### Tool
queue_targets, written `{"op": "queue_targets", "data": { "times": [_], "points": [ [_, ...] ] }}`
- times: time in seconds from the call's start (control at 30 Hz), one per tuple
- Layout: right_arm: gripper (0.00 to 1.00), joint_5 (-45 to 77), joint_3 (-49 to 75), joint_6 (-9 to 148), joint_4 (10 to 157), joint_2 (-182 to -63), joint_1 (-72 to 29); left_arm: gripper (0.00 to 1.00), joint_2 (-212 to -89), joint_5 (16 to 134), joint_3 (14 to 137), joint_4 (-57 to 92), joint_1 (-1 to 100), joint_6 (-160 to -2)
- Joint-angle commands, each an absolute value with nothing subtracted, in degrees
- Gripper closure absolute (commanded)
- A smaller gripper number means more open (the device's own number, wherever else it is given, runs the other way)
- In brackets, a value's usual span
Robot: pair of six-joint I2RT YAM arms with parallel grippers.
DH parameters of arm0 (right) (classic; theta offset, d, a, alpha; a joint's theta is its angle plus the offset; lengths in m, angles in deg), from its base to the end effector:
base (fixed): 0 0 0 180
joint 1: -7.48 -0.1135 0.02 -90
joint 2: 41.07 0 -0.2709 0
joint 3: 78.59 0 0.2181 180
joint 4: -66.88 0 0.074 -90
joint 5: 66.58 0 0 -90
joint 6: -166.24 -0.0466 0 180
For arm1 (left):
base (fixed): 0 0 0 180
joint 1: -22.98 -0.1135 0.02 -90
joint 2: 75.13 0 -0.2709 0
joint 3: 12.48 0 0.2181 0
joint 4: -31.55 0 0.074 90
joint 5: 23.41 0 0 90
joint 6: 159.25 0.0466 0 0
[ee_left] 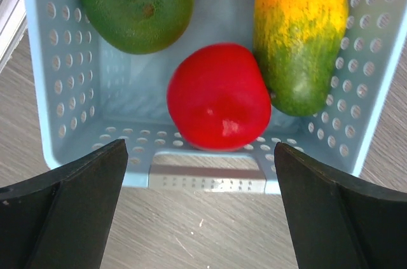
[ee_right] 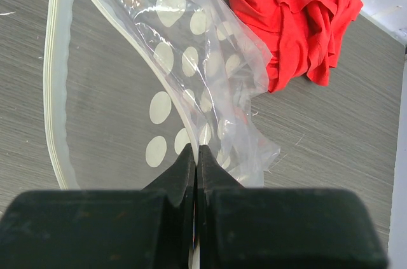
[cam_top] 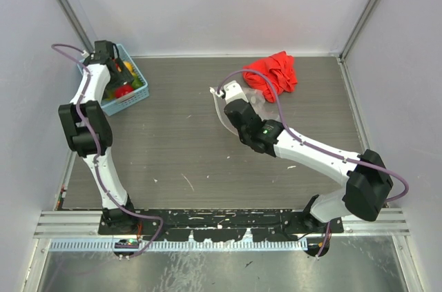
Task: Place the food in the zip-top bag and seal the zipper
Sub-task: Pick up the fake fruit from the bin.
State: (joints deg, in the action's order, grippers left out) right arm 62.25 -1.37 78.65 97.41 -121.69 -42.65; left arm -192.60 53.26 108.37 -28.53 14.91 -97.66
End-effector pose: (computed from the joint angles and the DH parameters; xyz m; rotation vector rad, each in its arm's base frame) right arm 0.2052 0.2001 0.3063 -0.5465 1.9521 -0.2131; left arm 0.4225 0.0708 0.2670 -0.8746 2.3717 0.1572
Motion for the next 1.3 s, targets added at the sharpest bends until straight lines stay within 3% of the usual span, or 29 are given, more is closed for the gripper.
{"op": "queue_targets", "data": {
  "times": [0.0, 0.47, 0.9, 1.27],
  "points": [
    [1.0, 62.14, -0.52, 77.7, 94.95, -120.35, -42.44, 0.01, -195.68, 52.66, 113.2, -29.77, 13.78, -96.62],
    [1.0, 61.66, -0.22, 76.78, 95.76, -121.33, -42.43, 0.04, -205.62, 57.46, 119.72, -31.43, 12.72, -97.21],
    [1.0, 60.6, 0.8, 76.24, 96.76, -120.98, -42.44, 0.37, -198.67, 57.55, 115.38, -30.17, 12.7, -95.97],
    [1.0, 59.72, 2.73, 75.36, 98.18, -121.26, -42.51, 0.44, -185.81, 63.07, 107.31, -28.4, 13.63, -97.94]
  ]
}}
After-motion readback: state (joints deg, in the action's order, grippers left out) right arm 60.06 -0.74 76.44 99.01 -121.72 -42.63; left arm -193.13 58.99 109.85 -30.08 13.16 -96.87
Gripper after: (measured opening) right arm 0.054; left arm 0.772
